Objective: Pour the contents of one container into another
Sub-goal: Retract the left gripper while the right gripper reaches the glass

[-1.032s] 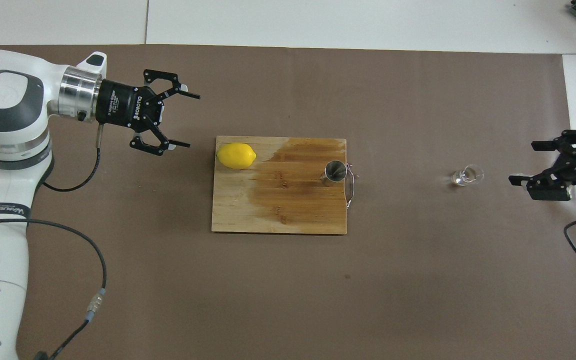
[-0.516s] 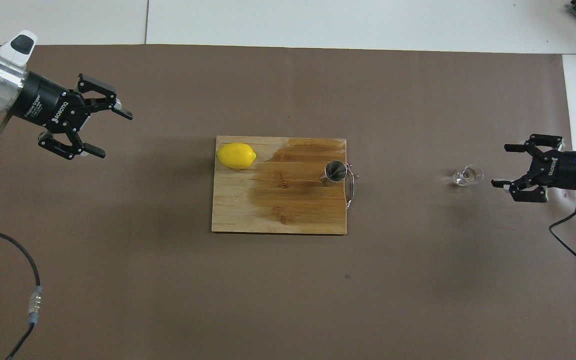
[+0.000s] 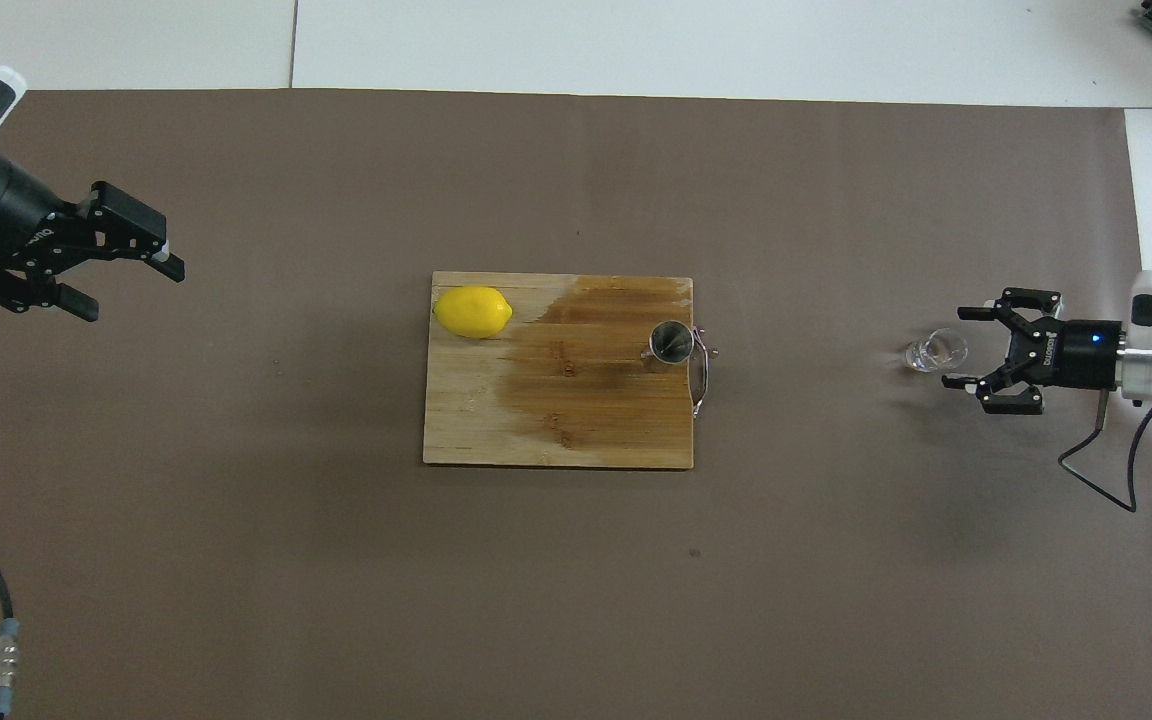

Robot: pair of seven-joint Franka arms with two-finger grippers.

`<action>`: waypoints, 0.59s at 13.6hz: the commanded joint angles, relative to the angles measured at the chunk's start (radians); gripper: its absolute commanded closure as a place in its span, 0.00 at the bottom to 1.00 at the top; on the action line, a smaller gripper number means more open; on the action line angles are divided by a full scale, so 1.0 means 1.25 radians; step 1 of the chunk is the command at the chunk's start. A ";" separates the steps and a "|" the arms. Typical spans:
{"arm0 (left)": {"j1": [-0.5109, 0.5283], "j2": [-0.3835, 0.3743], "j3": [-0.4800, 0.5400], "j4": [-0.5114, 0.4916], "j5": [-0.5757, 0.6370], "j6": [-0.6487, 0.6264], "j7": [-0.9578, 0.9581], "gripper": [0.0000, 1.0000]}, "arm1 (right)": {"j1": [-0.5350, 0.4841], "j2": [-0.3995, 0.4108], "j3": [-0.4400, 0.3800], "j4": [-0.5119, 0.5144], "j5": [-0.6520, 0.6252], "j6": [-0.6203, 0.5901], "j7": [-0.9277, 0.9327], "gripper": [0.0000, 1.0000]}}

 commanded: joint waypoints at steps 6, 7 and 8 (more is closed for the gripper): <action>-0.015 -0.120 -0.028 -0.170 0.252 0.275 0.319 0.00 | -0.008 0.035 -0.001 0.011 0.034 -0.006 -0.058 0.00; -0.015 -0.124 -0.027 -0.178 0.252 0.279 0.320 0.00 | -0.007 0.035 -0.001 0.010 0.038 -0.006 -0.058 0.00; -0.015 -0.140 -0.027 -0.215 0.259 0.297 0.319 0.00 | -0.003 0.035 -0.001 0.010 0.038 -0.004 -0.058 0.00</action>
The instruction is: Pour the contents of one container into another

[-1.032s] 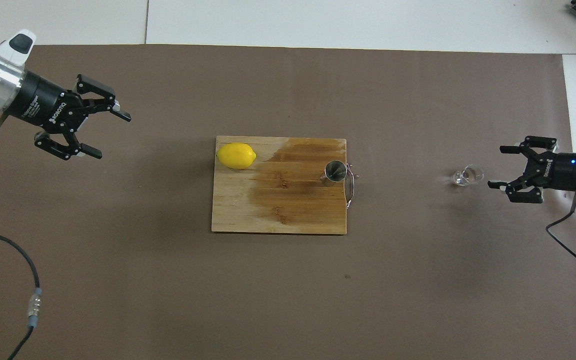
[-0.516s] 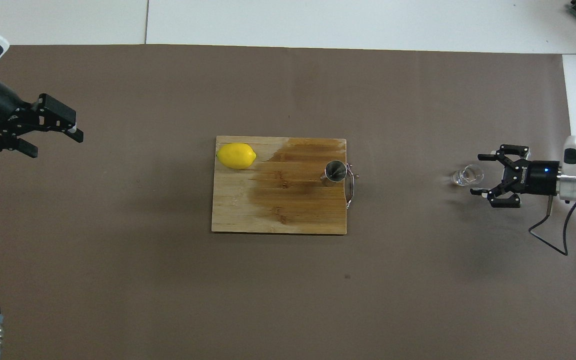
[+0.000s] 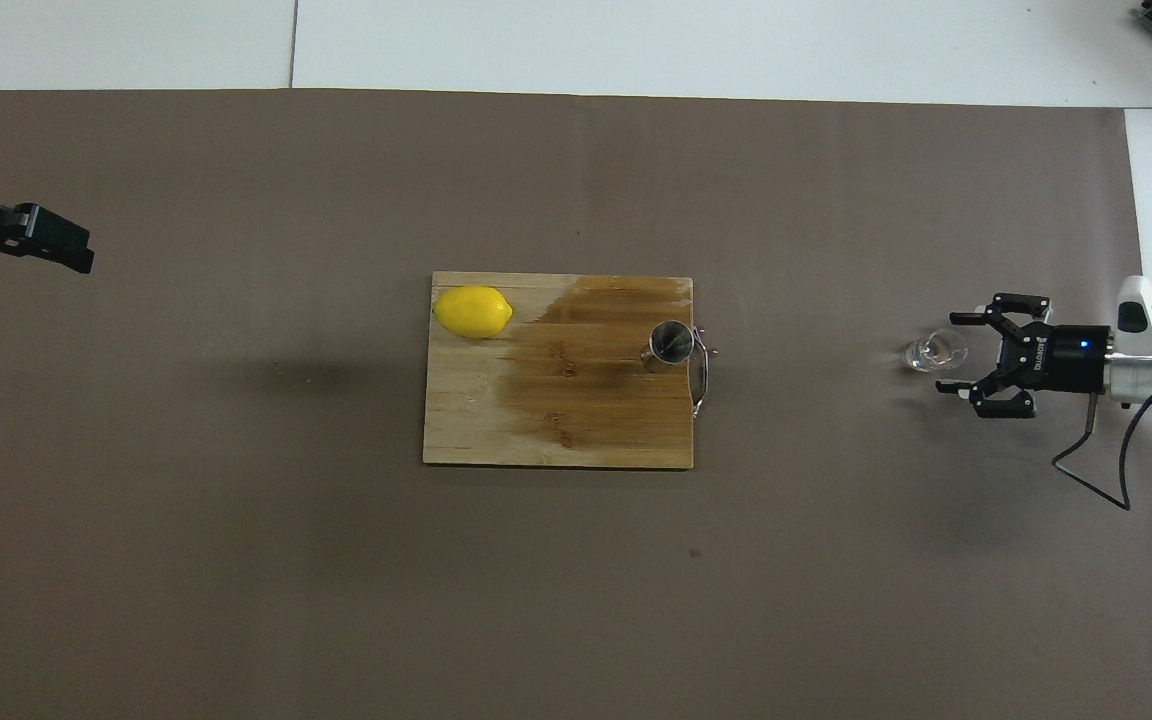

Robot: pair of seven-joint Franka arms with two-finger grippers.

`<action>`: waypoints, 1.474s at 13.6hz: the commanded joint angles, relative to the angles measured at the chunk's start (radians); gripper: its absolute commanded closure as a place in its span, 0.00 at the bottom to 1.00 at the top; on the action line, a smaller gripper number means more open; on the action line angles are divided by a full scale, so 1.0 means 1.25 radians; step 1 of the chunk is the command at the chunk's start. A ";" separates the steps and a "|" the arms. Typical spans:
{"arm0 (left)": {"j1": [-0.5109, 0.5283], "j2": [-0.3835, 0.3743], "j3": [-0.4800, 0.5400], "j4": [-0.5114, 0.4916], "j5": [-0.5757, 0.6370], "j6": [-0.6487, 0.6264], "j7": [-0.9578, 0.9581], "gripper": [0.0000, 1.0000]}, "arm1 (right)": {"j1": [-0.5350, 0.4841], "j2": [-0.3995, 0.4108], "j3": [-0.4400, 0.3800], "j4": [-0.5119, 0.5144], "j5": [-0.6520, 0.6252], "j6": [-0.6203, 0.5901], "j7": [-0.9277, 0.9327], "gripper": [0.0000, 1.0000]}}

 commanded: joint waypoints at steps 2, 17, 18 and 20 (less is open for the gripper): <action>-0.026 -0.103 -0.005 -0.185 0.058 0.153 0.017 0.00 | 0.000 0.010 0.001 0.007 0.029 -0.004 -0.022 0.02; -0.077 -0.154 -0.065 -0.155 0.051 0.074 -0.275 0.00 | 0.018 0.003 0.016 0.003 0.028 0.024 -0.016 0.74; -0.074 -0.164 -0.074 -0.155 0.051 0.064 -0.275 0.00 | 0.021 -0.002 0.018 0.010 0.028 0.024 -0.016 0.82; -0.015 -0.168 -0.133 -0.155 0.052 0.058 -0.274 0.00 | 0.026 -0.018 0.032 0.029 0.013 0.025 0.004 0.90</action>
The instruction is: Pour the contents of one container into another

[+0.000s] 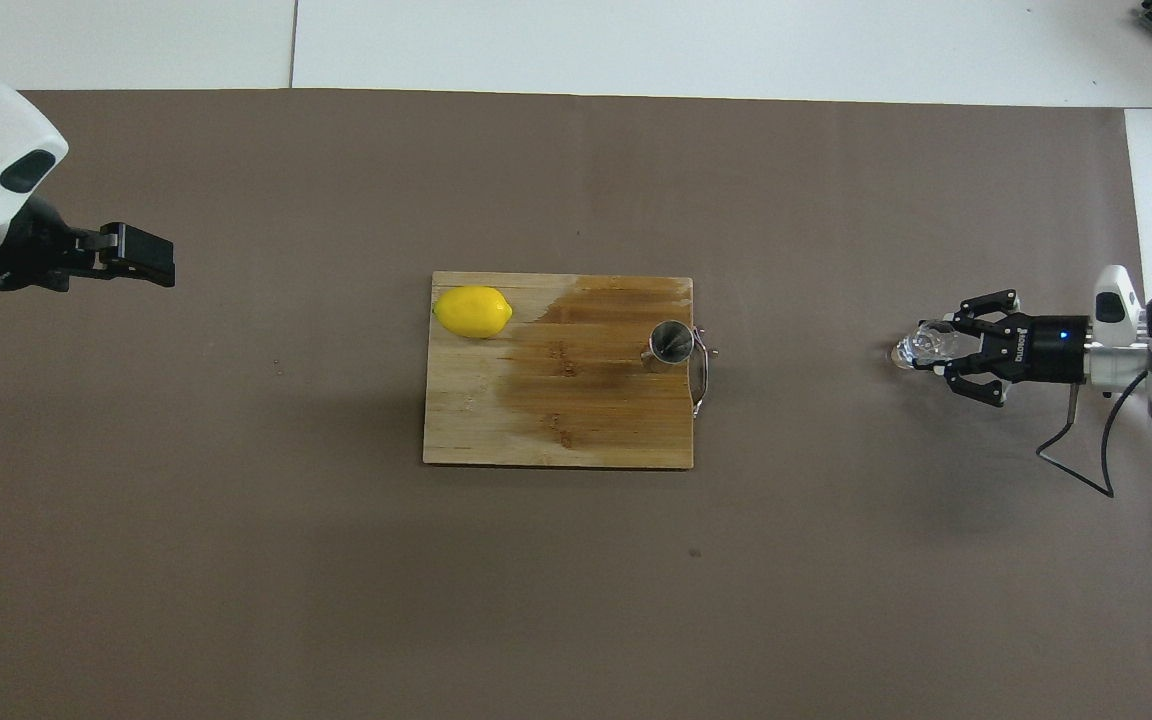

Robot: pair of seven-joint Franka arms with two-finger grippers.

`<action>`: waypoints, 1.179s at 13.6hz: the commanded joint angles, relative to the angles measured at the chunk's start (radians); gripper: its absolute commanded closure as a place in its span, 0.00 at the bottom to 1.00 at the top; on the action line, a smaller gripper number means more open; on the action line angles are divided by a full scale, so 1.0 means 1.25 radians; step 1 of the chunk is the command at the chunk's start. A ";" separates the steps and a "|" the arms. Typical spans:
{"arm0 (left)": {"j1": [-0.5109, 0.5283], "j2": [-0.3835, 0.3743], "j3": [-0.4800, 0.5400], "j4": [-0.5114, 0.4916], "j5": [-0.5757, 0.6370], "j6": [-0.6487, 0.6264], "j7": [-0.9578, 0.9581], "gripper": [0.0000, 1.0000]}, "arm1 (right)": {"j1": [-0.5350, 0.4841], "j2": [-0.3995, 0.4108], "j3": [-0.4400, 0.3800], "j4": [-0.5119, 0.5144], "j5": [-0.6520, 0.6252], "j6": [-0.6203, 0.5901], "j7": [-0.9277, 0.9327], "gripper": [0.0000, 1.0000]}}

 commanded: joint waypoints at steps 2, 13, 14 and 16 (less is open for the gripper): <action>0.164 -0.014 -0.164 -0.005 0.022 -0.041 -0.014 0.00 | 0.019 -0.073 0.043 0.011 -0.019 0.058 0.069 0.90; 0.262 -0.032 -0.246 0.043 0.024 -0.097 -0.025 0.00 | 0.022 -0.171 0.371 0.108 -0.431 0.176 0.730 1.00; 0.262 -0.032 -0.246 0.042 0.023 -0.097 -0.025 0.00 | 0.022 -0.171 0.389 0.108 -0.462 0.181 0.761 1.00; 0.262 -0.032 -0.246 0.038 0.023 -0.091 -0.024 0.00 | 0.022 -0.171 0.420 0.108 -0.514 0.180 0.817 1.00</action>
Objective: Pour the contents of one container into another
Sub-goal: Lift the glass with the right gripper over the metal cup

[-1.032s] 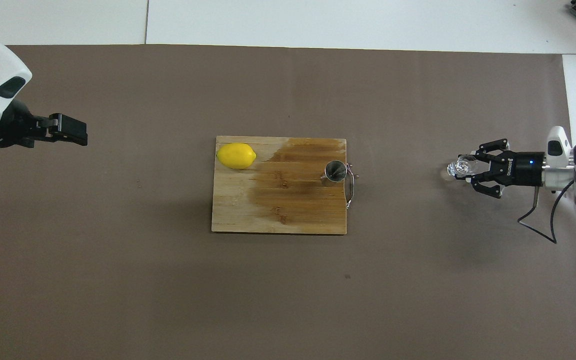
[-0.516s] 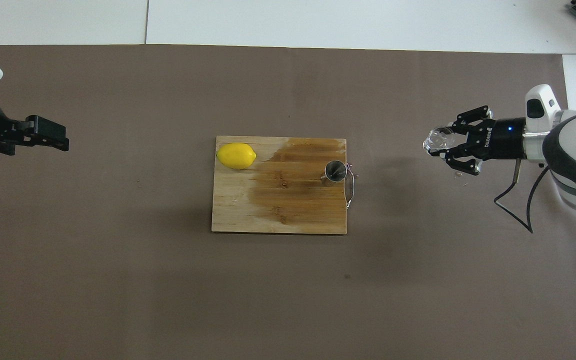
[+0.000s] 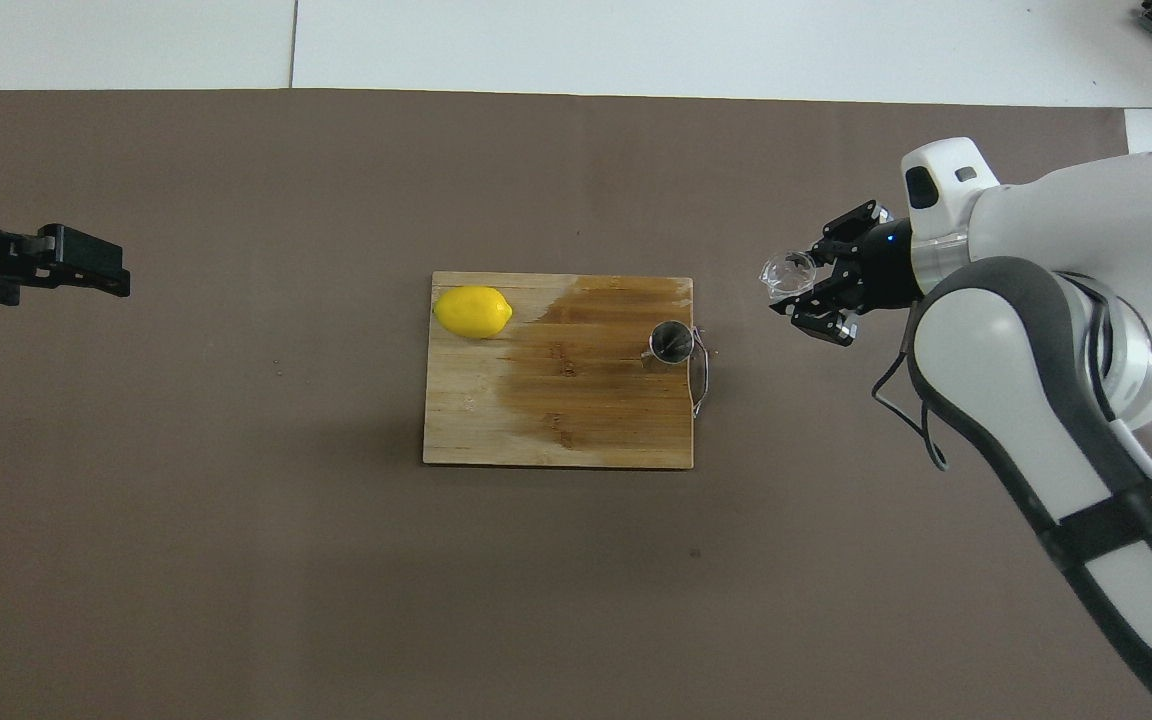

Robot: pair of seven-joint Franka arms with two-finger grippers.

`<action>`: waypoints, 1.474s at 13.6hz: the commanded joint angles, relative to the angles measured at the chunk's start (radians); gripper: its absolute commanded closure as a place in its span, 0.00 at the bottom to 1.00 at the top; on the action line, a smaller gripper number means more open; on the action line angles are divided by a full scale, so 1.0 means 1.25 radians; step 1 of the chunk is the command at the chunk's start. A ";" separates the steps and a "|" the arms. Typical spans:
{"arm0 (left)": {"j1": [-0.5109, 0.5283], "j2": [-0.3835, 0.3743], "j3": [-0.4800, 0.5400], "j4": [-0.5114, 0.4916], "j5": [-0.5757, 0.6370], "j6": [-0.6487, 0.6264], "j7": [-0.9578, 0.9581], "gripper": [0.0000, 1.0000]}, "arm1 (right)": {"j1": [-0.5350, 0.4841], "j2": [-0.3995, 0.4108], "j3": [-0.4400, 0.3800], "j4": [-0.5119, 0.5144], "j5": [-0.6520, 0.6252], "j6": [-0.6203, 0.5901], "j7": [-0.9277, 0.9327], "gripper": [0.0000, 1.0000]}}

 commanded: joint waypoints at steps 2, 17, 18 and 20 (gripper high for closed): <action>0.007 -0.017 -0.010 -0.016 0.017 0.013 -0.013 0.00 | -0.011 0.004 0.055 0.007 -0.082 0.007 0.088 1.00; 0.016 -0.030 -0.006 -0.039 0.037 0.015 -0.004 0.00 | -0.010 -0.008 0.160 0.006 -0.266 -0.046 0.278 1.00; 0.016 -0.030 -0.006 -0.039 0.042 0.015 -0.004 0.00 | -0.008 -0.008 0.170 0.006 -0.284 -0.046 0.300 1.00; 0.016 -0.030 -0.006 -0.039 0.042 0.011 -0.004 0.00 | -0.008 -0.007 0.181 0.007 -0.313 -0.047 0.338 1.00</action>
